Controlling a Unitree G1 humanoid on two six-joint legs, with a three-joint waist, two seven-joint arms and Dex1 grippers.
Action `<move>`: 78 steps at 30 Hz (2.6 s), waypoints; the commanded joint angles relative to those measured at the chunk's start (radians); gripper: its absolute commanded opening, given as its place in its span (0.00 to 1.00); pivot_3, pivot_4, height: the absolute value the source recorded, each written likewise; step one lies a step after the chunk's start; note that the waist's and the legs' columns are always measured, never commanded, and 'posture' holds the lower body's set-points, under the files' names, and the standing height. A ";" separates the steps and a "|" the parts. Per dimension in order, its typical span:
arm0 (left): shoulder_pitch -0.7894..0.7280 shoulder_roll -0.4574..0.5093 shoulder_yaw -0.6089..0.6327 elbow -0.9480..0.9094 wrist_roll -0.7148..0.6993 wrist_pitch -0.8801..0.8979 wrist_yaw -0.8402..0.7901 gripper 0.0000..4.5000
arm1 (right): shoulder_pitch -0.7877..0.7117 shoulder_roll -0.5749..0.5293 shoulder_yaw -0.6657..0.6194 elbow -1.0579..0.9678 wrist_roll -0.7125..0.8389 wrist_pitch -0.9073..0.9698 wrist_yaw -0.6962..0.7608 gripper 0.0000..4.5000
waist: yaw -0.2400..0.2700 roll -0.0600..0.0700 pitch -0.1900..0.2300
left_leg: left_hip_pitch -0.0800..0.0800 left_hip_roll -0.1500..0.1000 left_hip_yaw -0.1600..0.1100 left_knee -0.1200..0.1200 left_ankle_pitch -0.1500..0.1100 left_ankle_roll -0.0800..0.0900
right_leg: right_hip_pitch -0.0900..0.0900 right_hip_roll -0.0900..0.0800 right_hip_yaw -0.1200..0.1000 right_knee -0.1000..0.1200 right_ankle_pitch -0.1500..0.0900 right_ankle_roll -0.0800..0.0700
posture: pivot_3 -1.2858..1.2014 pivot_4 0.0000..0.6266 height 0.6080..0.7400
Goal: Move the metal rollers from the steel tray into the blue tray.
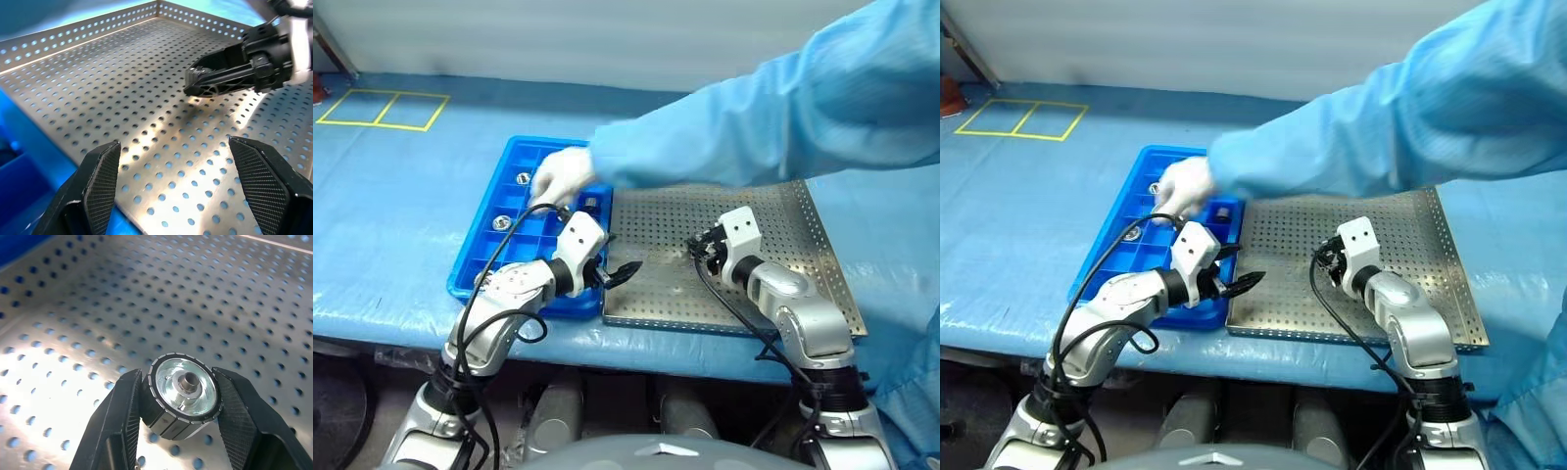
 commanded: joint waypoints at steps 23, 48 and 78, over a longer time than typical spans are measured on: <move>0.205 0.043 0.277 -0.219 0.082 0.036 0.242 0.87 | -0.405 0.233 0.233 0.323 -0.008 -0.223 0.150 0.41 | 0.065 0.000 0.000 | 0.001 0.000 0.000 -0.003 0.000 0.000 | -0.001 0.001 -0.001 0.000 0.000 -0.001 | 0.69 0.24 1.00; 0.253 0.037 0.256 -0.231 0.076 0.028 0.248 0.87 | -0.546 0.354 0.232 0.743 -0.112 -0.459 0.197 0.77 | 0.141 0.000 0.000 | 0.002 0.001 0.000 -0.007 0.001 -0.003 | -0.003 0.002 -0.001 0.000 -0.001 -0.003 | 0.70 0.24 1.00; -0.347 -0.143 -0.138 0.326 0.105 -0.208 -0.099 0.87 | 0.133 -0.186 -0.100 -0.274 -0.077 -0.072 0.105 0.83 | 0.028 0.000 0.000 | -0.003 0.000 0.000 0.000 0.000 -0.001 | -0.001 0.001 0.000 -0.003 0.000 0.000 | 0.55 0.24 1.00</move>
